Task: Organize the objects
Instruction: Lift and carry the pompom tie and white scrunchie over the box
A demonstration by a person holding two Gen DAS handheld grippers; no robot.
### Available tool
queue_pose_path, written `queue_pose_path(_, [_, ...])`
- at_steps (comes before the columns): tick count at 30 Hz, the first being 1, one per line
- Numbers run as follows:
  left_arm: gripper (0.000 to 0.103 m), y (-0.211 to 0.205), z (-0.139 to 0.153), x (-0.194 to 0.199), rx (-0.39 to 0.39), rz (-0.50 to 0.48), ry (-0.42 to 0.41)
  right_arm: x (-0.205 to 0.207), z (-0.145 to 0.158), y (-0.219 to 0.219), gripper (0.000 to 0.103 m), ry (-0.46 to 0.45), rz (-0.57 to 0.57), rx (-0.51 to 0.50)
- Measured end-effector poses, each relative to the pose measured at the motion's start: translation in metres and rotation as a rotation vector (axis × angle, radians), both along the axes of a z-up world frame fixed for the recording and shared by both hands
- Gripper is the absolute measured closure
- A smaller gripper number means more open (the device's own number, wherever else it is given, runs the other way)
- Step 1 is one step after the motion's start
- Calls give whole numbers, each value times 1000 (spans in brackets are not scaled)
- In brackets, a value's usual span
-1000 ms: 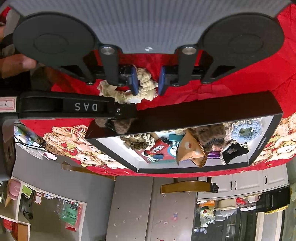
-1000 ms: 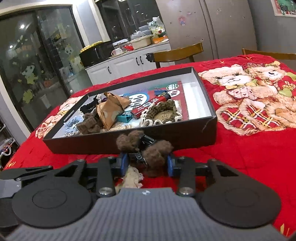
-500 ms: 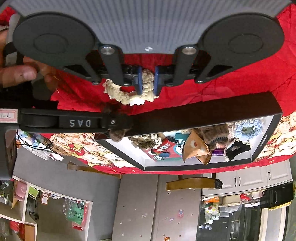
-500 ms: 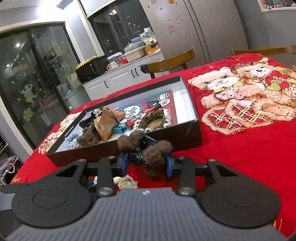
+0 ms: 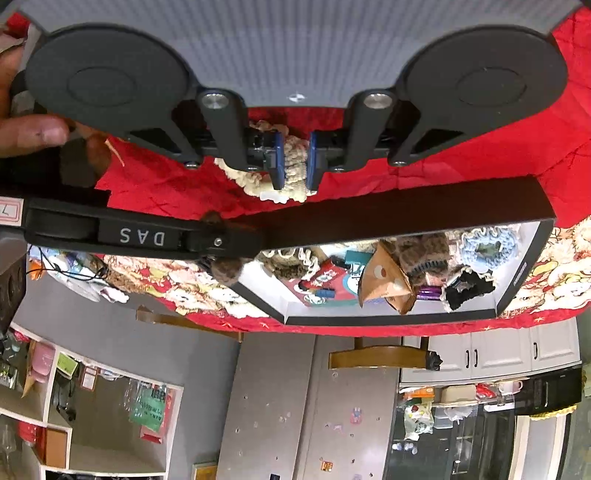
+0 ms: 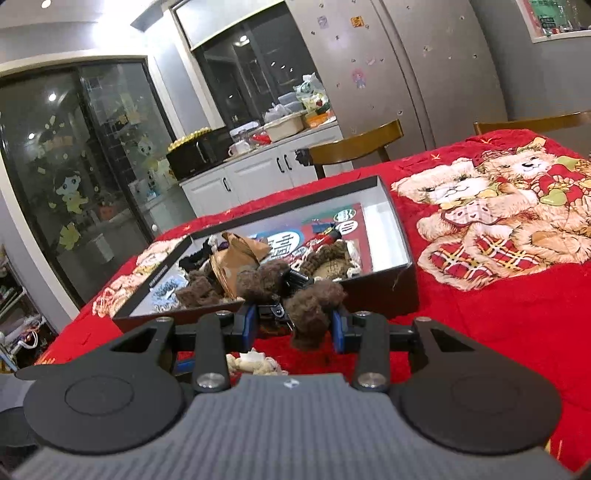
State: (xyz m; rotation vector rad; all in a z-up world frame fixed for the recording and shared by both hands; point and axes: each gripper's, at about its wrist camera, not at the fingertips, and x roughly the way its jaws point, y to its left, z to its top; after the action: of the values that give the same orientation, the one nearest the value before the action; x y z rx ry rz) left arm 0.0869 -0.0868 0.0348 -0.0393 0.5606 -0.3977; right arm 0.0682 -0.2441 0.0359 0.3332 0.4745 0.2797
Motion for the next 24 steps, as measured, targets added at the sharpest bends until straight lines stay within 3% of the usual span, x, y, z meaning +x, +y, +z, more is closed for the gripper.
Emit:
queue_pose_path(20, [88,23,29,-11,-4,101,-162,-18,19,12,61,-110,-5,-35])
queue_pose_path(24, [88,29,34,-9,42,162,-236,-13,27,13,61,-92,-13,-13])
